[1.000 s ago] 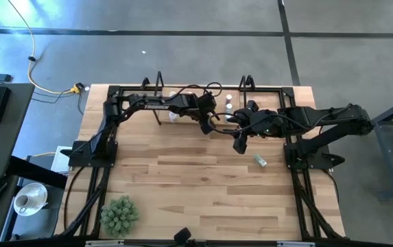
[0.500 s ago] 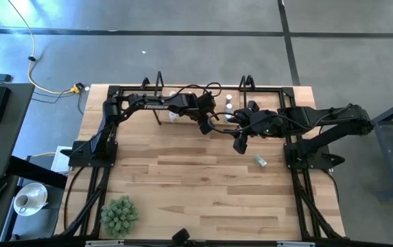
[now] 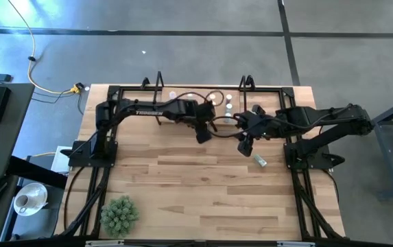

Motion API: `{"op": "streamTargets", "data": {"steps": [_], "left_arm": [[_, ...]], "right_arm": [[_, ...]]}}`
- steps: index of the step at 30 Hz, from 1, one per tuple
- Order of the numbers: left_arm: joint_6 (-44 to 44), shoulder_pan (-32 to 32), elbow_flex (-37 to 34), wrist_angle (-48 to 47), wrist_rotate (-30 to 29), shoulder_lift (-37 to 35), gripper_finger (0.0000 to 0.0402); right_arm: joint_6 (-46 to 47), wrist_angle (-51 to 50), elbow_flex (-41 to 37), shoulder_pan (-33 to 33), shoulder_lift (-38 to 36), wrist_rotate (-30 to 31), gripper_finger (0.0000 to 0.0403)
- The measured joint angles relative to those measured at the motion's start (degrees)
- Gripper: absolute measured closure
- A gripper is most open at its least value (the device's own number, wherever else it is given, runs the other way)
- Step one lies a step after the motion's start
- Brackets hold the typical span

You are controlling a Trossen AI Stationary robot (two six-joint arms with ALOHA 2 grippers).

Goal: Pick and place medicine bottles onto shelf by color
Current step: Put the green pill bottle on the shelf aligned with the other green pill bottles

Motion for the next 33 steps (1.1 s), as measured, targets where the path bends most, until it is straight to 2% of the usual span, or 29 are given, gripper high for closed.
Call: {"op": "streamTargets", "data": {"steps": [7, 16, 24, 33], "left_arm": [[1.31, -4.86, -3.08, 4.17, 0.31, -0.32, 0.0307], [-0.30, -7.36, -15.98, 13.27, 1.87, -8.15, 0.0307], [-1.06, -8.11, -28.62, 26.33, 6.40, -19.56, 0.0307], [-2.21, -10.85, -41.50, 38.17, 8.14, -29.91, 0.0307]], "right_arm": [[3.61, -5.96, 0.00, 3.21, 0.00, 0.23, 0.0222], [10.65, -10.67, -0.28, 10.48, 0.09, 4.01, 0.0222], [18.27, -10.86, -9.19, 13.69, 0.20, 3.28, 0.0222], [27.62, -10.66, -16.73, 17.23, 0.19, 2.88, 0.0222]]}}
